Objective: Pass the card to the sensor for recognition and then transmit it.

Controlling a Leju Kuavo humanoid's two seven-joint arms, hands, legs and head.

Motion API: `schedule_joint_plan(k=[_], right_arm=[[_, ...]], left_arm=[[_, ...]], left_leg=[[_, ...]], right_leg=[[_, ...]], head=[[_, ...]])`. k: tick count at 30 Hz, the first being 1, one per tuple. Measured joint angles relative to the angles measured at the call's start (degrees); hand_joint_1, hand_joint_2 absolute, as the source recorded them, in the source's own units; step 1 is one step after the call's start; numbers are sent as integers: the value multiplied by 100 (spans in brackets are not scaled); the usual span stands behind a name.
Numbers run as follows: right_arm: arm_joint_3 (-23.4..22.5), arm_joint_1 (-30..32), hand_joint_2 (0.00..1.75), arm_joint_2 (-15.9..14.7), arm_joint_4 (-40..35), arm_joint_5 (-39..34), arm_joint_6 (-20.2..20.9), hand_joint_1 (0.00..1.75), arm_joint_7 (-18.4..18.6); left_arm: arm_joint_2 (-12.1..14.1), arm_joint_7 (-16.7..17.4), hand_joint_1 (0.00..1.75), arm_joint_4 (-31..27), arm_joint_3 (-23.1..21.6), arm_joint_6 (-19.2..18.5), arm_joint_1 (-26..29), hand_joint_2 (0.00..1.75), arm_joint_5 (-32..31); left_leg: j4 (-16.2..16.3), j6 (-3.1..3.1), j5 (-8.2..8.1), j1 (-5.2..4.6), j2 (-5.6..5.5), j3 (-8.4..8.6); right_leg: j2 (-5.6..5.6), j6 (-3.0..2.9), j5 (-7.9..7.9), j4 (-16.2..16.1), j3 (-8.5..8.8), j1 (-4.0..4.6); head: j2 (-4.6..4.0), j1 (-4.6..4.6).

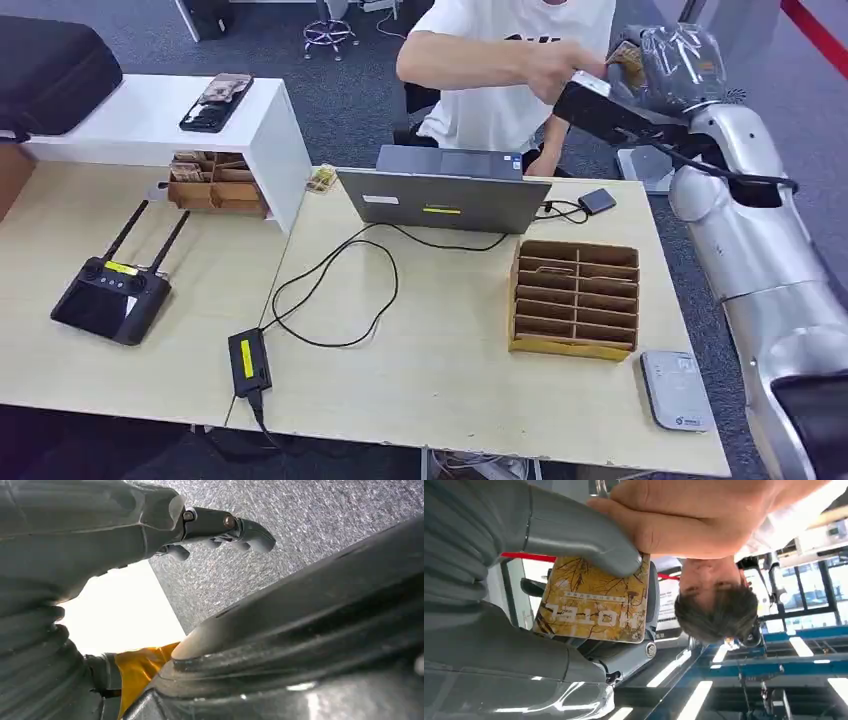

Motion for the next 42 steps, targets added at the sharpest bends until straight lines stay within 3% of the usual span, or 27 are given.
schedule_joint_plan(k=[2,3,4,5,6,7,30,35,40,42], right_arm=[[43,-2,175,72,115,28,-13,159,-9],[65,-2,175,96,163,41,-15,159,-15],[87,-2,175,114,205,46,-20,145,-15],[111,-3,175,131,247,44,-24,21,-22],[129,-2,175,149,282,44,-24,21,-24],[138,-2,175,159,302,35,-24,0,-24],[142,41,175,203,316,28,-153,0,-52],[5,319,175,144,-209,-327,-197,0,-153],[-282,885,175,-16,-1004,-1290,245,0,-348],[-463,1231,175,-92,-1411,-1626,243,0,-461]], left_arm=[[0,28,0,0,-2,-4,-5,175,2],[0,44,0,0,-2,-7,-8,175,4],[-2,50,0,0,-2,-7,-9,175,7],[-2,52,0,0,-2,-7,-10,175,11],[-4,52,0,0,-2,-7,-10,175,11],[-4,55,0,0,-2,-7,-11,175,13],[-7,87,0,0,-4,11,-12,175,111],[-7,87,0,0,-4,22,-5,175,207],[-13,85,0,0,-2,72,11,175,367],[-15,85,0,0,-4,81,16,175,422]], left_leg=[[0,0,0,0,-5,-1],[0,0,0,0,-11,-2],[0,0,0,0,-18,-4],[0,0,1,1,-22,-6],[0,0,1,1,-25,-7],[0,0,1,1,-25,-8],[1,-1,1,0,-15,-4],[1,-1,0,0,-14,-4],[2,-1,0,0,-18,-4],[2,-1,0,0,-18,-5]], right_leg=[[-4,0,0,0,0,0],[-10,0,0,0,0,0],[-20,-1,-1,0,0,0],[-23,-1,-1,0,0,0],[-25,-1,-1,0,0,0],[-25,-1,-1,0,0,0],[-15,-1,-1,-1,-3,0],[-14,-1,-1,-2,-4,0],[-19,-1,-1,-4,-3,0],[-18,-1,-1,-4,-2,0]], head=[[-2,-2],[0,0],[0,0],[0,2],[0,0],[0,0],[0,0],[0,0],[0,0],[0,0]])
